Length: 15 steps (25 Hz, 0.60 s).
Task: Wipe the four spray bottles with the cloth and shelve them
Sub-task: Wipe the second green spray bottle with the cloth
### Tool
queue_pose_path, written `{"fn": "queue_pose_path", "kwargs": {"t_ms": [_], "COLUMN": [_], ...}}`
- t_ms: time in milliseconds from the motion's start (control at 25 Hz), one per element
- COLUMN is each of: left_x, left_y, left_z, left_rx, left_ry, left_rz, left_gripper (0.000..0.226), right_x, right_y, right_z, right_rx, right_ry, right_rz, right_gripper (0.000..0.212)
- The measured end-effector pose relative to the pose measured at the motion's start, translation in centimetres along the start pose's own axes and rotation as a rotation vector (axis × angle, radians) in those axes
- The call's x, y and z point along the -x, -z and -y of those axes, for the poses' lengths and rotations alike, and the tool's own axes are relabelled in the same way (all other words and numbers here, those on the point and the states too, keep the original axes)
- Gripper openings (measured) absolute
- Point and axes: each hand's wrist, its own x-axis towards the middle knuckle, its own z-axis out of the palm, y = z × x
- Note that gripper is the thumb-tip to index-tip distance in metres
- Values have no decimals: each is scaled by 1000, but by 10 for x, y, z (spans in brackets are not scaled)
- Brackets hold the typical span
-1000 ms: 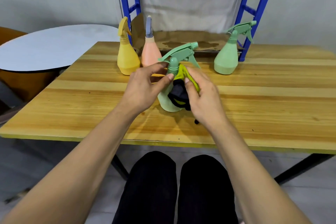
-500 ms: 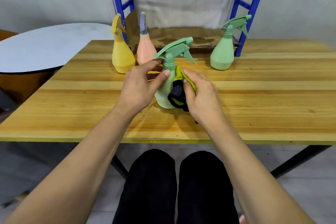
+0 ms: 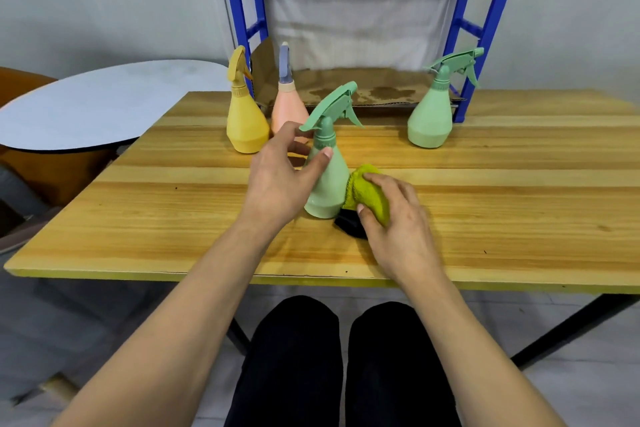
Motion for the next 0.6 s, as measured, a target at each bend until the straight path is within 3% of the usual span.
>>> {"fn": "queue_pose_path", "kwargs": {"t_ms": [120, 200, 320, 600], "left_x": [-6, -7, -2, -6], "left_y": [15, 19, 9, 3], "left_z": [8, 16, 22, 33], "left_rx": [47, 51, 103, 241], "left_ry": [32, -7, -53, -117], "left_rz": [239, 315, 299, 345], "left_gripper": [43, 49, 44, 29], "right_x": [-3, -6, -17, -23], "right_y": [0, 7, 15, 3], "right_z": [-3, 2, 20, 19], "right_rx": [-197, -354, -385, -253], "right_ry": [-52, -94, 11, 113], "right_rz": [-113, -189, -240, -101], "right_gripper": [42, 37, 33, 40]}}
